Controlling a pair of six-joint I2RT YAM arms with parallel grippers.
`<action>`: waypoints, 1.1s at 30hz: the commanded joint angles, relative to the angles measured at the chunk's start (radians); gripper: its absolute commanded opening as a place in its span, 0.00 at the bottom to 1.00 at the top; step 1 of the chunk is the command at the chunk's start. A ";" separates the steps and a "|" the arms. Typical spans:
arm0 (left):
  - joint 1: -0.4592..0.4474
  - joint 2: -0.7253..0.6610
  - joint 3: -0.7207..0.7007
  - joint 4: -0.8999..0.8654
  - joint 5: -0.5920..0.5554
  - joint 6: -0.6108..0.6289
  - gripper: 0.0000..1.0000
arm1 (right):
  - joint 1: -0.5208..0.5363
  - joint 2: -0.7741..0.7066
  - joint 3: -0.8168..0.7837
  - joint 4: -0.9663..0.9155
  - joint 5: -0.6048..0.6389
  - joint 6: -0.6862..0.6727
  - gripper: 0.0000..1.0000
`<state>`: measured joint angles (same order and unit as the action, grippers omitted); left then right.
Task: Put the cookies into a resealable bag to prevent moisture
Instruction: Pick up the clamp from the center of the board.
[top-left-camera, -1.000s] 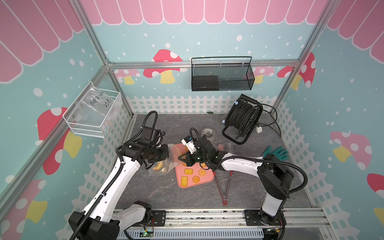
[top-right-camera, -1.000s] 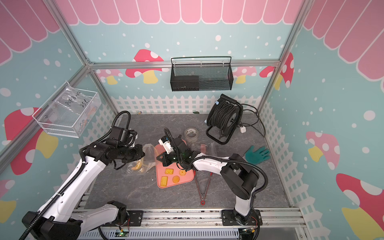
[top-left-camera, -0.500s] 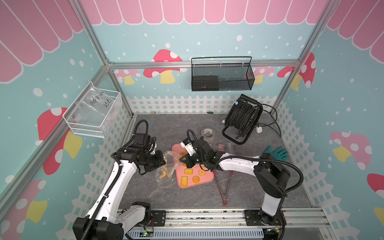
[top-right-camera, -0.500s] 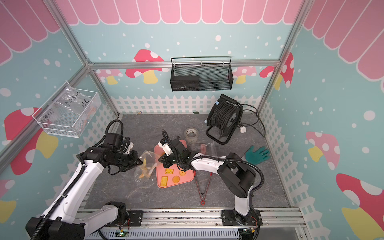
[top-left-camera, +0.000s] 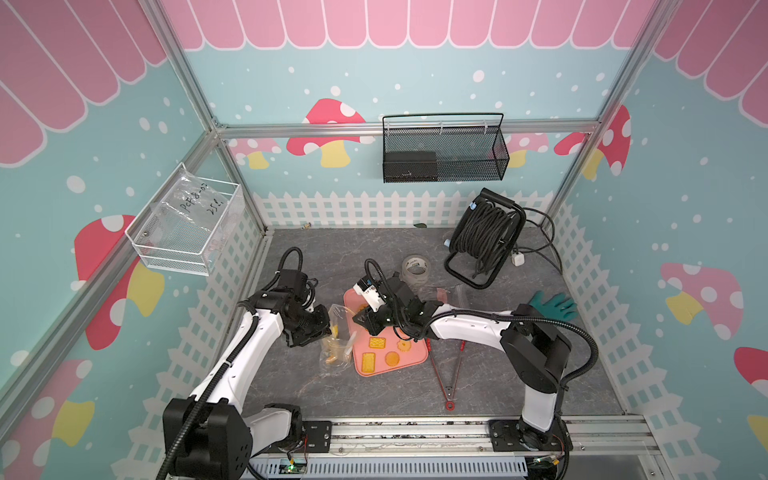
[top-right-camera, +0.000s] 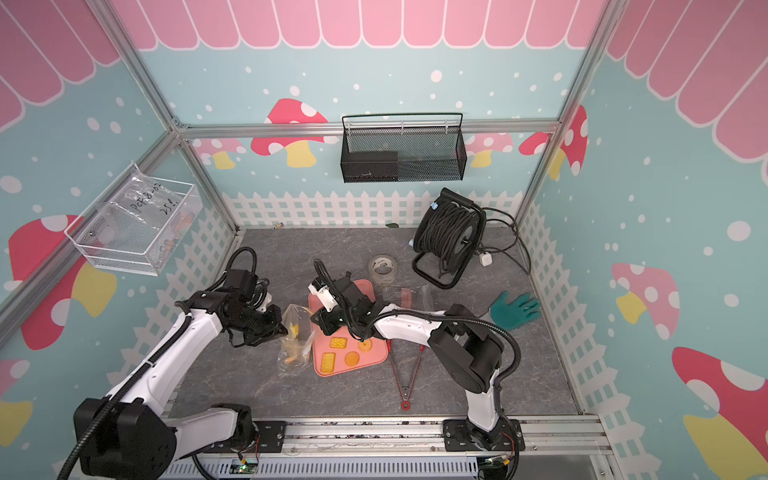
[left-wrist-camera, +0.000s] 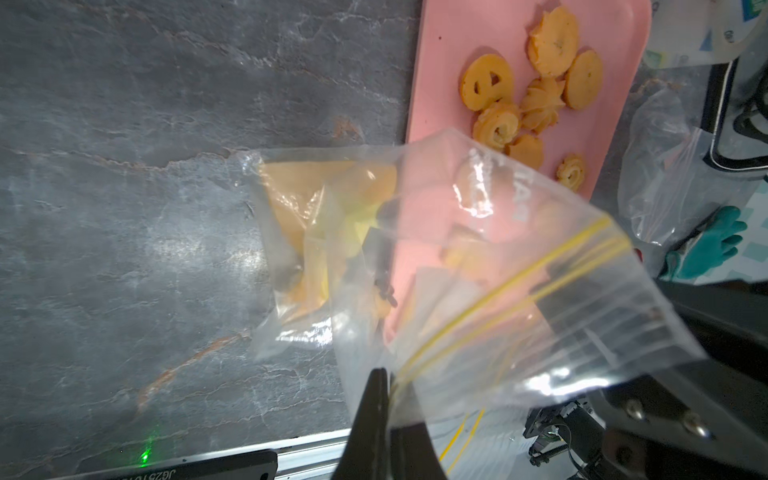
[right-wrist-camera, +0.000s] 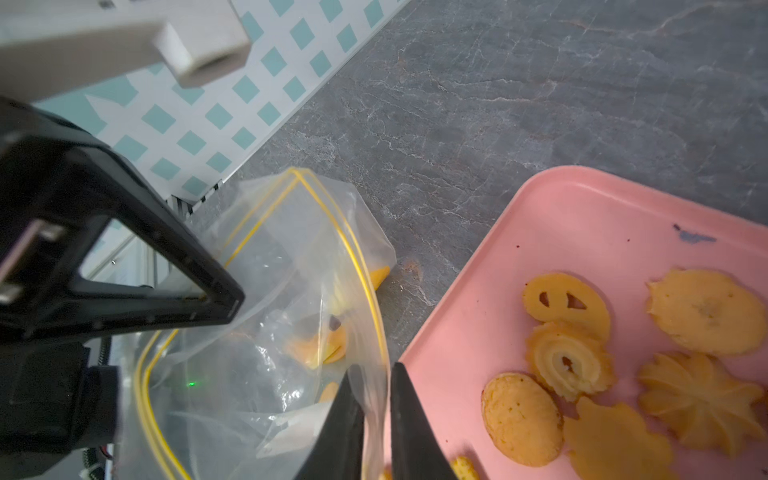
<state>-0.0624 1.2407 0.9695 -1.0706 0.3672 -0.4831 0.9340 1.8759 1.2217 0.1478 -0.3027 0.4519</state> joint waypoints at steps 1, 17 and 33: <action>0.031 0.038 0.047 0.005 0.033 0.023 0.05 | 0.011 -0.021 -0.002 0.018 0.019 -0.040 0.25; 0.035 0.125 0.085 0.003 0.112 0.072 0.02 | -0.047 -0.471 -0.284 -0.194 0.434 -0.200 0.77; 0.034 0.150 0.095 0.006 0.142 0.104 0.01 | -0.027 -0.913 -0.626 -0.614 0.542 0.325 1.00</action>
<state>-0.0330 1.3876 1.0424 -1.0683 0.4911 -0.4038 0.9031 0.9710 0.6407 -0.3862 0.2260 0.6746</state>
